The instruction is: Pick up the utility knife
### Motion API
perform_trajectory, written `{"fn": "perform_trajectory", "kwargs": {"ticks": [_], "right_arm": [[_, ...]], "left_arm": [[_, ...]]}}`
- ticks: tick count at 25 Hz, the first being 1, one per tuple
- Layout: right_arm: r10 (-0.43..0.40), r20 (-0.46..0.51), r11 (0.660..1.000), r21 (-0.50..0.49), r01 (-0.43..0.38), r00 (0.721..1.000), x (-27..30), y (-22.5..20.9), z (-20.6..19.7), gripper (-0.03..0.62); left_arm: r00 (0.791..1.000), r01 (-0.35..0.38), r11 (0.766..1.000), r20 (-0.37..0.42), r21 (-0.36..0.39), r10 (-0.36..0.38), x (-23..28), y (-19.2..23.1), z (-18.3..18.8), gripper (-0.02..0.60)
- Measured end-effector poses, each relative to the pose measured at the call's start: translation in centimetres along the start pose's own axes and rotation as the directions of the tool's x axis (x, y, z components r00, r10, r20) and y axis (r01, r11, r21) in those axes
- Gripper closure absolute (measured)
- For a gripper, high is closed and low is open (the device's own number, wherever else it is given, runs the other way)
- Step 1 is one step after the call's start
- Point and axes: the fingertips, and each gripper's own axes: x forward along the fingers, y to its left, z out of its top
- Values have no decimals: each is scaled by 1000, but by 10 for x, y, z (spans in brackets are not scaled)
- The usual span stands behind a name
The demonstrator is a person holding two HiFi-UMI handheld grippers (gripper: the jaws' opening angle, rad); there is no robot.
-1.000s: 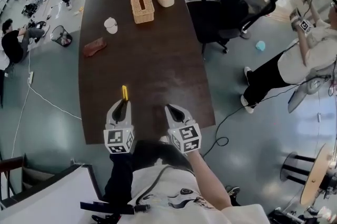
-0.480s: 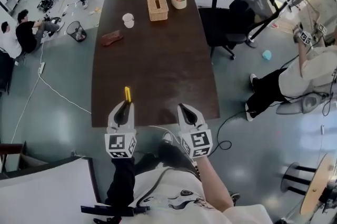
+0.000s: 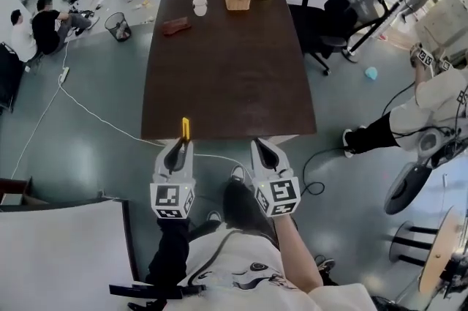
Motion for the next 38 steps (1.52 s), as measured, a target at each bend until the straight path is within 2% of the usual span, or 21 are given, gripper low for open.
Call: {"fn": "perform_trajectory", "kwargs": {"ticks": [5, 9, 14, 21, 25, 30, 38], "right_arm": [[-13, 1, 1000, -8, 13, 1000, -49, 51, -18, 592], [-28, 0, 999, -19, 28, 1000, -86, 69, -19, 592], [-45, 16, 999, -21, 46, 999, -117, 73, -18, 592], [8, 39, 1000, -29, -7, 999, -152, 85, -17, 592], [23, 69, 999, -32, -21, 997, -177, 83, -11, 592], [14, 122, 1000, -21, -12, 992, -203, 83, 1, 594], [-31, 187, 999, -26, 36, 982, -210, 94, 30, 595]], "left_arm": [[1000, 4, 1000, -5, -6, -4, -65, -1, -14, 518], [1000, 7, 1000, -16, -23, -7, -96, -9, -18, 518], [1000, 25, 1000, -2, -10, -25, -122, -30, -16, 518], [1000, 21, 1000, -17, 21, -21, -155, -59, -16, 518], [1000, 2, 1000, -22, 15, -2, -174, -83, -12, 518], [1000, -16, 999, 12, 28, 16, -190, -104, 1, 518], [996, -23, 998, 91, 50, 18, -196, -96, 39, 518]]}}
